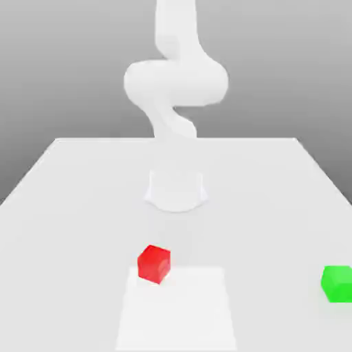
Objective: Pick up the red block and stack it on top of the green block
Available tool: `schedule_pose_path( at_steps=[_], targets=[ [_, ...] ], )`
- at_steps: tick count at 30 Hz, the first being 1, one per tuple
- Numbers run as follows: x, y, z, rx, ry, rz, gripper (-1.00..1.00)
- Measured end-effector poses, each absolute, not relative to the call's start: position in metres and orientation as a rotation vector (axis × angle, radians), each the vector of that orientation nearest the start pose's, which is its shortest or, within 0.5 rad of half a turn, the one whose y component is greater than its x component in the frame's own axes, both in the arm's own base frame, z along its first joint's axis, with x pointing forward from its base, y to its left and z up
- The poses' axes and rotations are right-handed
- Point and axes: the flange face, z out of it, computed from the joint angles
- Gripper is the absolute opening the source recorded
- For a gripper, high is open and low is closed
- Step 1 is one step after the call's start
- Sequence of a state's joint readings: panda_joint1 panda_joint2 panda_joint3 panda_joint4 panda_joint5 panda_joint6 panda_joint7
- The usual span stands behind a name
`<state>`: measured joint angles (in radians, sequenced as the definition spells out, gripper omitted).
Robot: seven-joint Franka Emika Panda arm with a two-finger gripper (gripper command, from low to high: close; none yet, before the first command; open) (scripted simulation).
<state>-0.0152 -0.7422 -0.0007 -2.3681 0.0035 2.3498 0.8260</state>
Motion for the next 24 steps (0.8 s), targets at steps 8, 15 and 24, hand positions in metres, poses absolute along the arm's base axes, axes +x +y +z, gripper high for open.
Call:
schedule_pose_path(
  at_steps=[8,15,24],
  targets=[
    [0.411,-0.028,0.461,-2.541,1.401,-0.570,0.00],
    [0.361,-0.041,0.284,-2.566,1.691,-0.190,0.00],
    [0.321,-0.045,0.147,-2.556,1.826,0.000,-1.00]
  ],
)
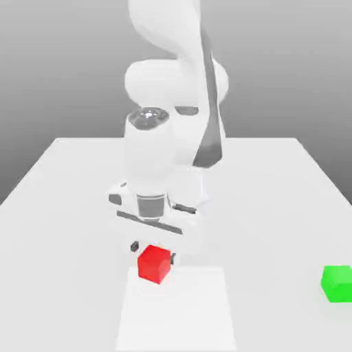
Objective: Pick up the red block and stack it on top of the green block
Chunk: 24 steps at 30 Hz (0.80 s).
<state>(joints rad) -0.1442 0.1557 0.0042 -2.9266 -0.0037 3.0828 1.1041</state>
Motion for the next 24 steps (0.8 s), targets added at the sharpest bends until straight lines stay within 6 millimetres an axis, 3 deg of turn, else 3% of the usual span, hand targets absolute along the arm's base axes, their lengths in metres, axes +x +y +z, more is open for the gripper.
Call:
schedule_pose_path(
  at_steps=[7,15,20,24],
  targets=[
    [0.320,-0.044,0.146,-2.556,1.826,-0.001,-1.00],
    [0.321,-0.045,0.203,-2.557,1.826,-0.001,-1.00],
    [0.350,-0.001,0.216,-2.817,1.403,-0.005,-1.00],
    [0.372,0.059,0.222,-3.014,0.920,-0.007,-1.00]
  ],
)
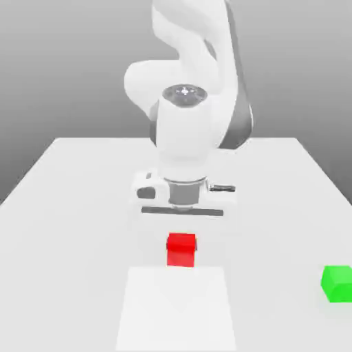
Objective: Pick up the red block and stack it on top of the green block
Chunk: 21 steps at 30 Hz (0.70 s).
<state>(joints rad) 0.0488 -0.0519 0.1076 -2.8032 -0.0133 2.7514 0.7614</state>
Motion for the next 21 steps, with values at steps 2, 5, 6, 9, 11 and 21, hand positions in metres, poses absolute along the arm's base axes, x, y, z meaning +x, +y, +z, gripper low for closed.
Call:
schedule_pose_path(
  at_steps=[2,5,6,9,11,21],
  targets=[
    [0.379,0.088,0.225,-3.078,0.678,-0.007,-1.00],
    [0.387,0.132,0.229,-3.137,0.317,-0.007,-1.00],
    [0.388,0.147,0.231,-3.147,0.197,-0.006,-1.00],
    [0.387,0.197,0.235,-3.146,-0.178,-0.005,-1.00],
    [0.384,0.229,0.238,-3.122,-0.419,-0.004,-1.00],
    [0.361,0.325,0.194,-2.936,-1.120,0.002,-1.00]
  ],
)
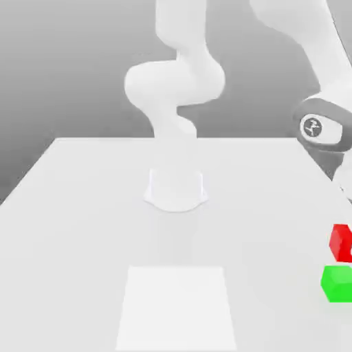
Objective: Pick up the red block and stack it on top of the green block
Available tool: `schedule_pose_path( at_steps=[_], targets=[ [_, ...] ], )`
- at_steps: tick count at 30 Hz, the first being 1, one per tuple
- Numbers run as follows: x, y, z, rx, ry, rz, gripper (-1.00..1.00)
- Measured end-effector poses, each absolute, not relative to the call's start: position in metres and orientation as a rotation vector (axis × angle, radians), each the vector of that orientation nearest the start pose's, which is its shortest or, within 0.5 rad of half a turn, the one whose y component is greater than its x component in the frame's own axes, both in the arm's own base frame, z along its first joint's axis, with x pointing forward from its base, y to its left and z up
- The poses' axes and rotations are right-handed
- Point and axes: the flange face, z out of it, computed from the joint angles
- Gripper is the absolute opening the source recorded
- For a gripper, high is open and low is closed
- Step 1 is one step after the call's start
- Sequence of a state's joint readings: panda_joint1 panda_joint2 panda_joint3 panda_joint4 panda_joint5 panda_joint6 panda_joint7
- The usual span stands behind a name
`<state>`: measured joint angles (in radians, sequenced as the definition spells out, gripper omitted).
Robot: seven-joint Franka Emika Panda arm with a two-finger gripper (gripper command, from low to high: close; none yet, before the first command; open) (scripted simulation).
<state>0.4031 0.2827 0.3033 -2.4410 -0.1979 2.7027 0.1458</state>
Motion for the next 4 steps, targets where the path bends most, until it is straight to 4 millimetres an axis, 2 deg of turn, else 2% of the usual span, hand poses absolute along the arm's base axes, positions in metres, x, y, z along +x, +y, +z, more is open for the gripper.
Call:
schedule_pose_path(
  at_steps=[1,4],
  targets=[
    [0.3606,0.3251,0.1854,-2.935,-1.122,0.002,1.00],
    [0.3606,0.3251,0.1854,-2.935,-1.122,0.002,1.00]
  ],
)
